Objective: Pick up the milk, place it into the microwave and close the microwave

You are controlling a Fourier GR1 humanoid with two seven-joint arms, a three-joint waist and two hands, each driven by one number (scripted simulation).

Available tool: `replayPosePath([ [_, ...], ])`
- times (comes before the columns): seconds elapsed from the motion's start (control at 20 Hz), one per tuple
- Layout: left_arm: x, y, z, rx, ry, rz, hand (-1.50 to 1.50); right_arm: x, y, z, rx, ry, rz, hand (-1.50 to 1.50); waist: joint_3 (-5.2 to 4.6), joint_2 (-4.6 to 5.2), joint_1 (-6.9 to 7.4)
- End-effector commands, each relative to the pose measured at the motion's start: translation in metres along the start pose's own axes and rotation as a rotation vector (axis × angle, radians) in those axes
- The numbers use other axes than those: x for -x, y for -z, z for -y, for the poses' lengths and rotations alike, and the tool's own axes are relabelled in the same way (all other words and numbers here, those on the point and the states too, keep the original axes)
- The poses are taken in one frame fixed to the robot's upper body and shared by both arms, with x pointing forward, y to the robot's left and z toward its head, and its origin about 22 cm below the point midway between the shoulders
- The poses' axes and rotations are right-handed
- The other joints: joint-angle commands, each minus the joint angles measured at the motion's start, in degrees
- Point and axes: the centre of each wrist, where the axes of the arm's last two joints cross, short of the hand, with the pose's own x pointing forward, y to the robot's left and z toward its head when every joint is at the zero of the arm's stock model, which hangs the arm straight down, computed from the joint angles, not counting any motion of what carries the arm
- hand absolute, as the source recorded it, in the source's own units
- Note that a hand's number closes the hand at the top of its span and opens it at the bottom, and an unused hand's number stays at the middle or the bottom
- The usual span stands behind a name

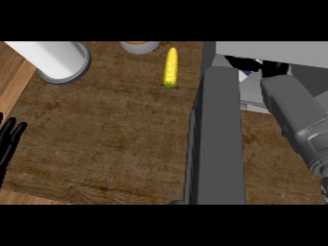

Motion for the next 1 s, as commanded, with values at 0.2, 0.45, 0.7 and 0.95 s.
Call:
replayPosePath([
  [0.2,0.006,0.011,0.01,0.039,-0.007,-0.008,-1.5,-0.012,-0.004,-0.015,-0.048,0.06,-0.08,-1.5,0.23,0.51,1.04],
  [0.45,0.009,0.014,0.014,0.055,-0.014,-0.011,-1.5,-0.022,-0.006,-0.023,-0.121,0.162,-0.103,-1.5,0.17,0.23,1.09],
  [0.7,0.013,0.017,0.021,0.058,-0.004,-0.014,-1.5,-0.017,-0.008,-0.022,-0.143,0.208,-0.113,-1.5,0.11,-0.12,0.12],
  [0.95,0.018,0.017,0.03,0.079,-0.003,-0.023,-1.5,-0.001,-0.016,-0.017,-0.158,0.186,-0.122,-1.5,0.06,-0.29,-0.49],
])
